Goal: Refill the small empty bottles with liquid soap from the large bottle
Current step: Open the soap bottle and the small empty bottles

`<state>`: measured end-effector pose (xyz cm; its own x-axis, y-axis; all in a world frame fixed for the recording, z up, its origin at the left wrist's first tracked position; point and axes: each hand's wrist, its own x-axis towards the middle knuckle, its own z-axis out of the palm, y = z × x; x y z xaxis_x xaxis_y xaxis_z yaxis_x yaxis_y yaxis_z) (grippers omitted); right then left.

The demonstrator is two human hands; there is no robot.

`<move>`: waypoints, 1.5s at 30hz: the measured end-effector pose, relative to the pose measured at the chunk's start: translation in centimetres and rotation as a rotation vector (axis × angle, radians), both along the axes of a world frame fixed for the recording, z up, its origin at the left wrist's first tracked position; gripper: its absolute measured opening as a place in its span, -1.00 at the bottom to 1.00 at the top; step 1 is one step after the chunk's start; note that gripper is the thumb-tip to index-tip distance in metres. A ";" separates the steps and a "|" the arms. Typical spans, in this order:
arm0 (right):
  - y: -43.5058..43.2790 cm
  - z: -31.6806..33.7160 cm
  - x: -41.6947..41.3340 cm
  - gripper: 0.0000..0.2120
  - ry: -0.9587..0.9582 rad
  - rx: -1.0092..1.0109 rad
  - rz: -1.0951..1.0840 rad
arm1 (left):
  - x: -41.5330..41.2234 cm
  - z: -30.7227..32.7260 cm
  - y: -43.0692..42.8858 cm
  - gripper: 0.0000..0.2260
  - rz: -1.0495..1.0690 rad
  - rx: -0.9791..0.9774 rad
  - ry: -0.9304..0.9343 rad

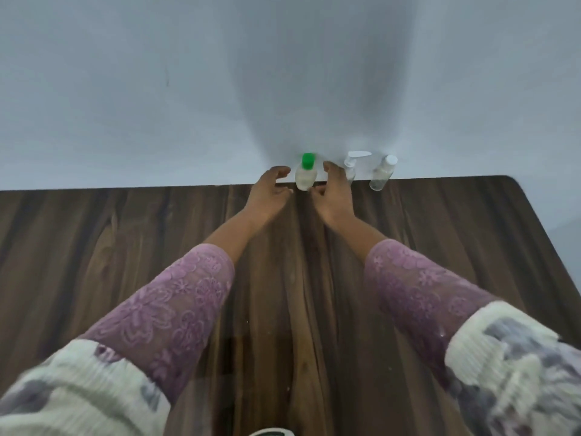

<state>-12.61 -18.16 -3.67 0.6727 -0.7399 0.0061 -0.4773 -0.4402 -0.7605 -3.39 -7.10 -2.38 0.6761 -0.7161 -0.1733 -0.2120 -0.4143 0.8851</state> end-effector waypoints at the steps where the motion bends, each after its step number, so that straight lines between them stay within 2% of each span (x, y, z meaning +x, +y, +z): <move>1: -0.5 -0.6 0.6 -0.47 0.016 -0.023 0.000 | 0.2 -0.7 -0.8 -0.57 -0.006 0.012 0.016; 5: -1.6 -2.4 2.3 -0.52 0.025 -0.057 -0.008 | 0.6 -2.9 -2.9 -0.50 -0.048 0.044 0.066; 12: -2.4 -4.0 2.8 -0.69 0.083 -0.053 -0.003 | -0.2 -4.2 -3.8 -0.37 -0.069 -0.032 0.146; 17: -1.8 -3.8 0.5 -0.78 0.116 -0.060 0.107 | -1.5 -3.5 -1.7 -0.49 -0.105 -0.002 0.206; 23: 2.6 -3.4 -6.5 -0.67 0.137 -0.027 0.227 | -6.0 -2.1 5.2 -0.44 -0.264 0.073 0.241; 26: 6.1 -3.3 -10.6 -0.62 0.147 0.009 0.280 | -9.1 -1.7 9.3 -0.40 -0.365 0.133 0.321; 28: 8.4 -3.1 -13.3 -0.59 0.160 0.049 0.295 | -11.0 -1.5 11.9 -0.44 -0.384 0.127 0.374; 32: 13.2 -2.9 -18.6 -0.62 0.172 0.077 0.348 | -13.3 -0.7 16.7 -0.58 -0.341 0.152 0.417; 42: 20.3 -3.3 -28.6 -0.74 0.138 0.117 0.339 | -17.0 2.0 23.9 -0.66 -0.192 0.117 0.421; 45: 21.5 -3.6 -30.4 -0.71 0.162 0.130 0.330 | -17.6 1.9 25.2 -0.70 -0.179 0.133 0.419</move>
<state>-43.04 3.34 -7.22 0.8592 -0.4713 -0.1990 -0.4445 -0.4951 -0.7465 -20.95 18.08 -0.46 0.3964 -0.7681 -0.5028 0.0734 -0.5194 0.8514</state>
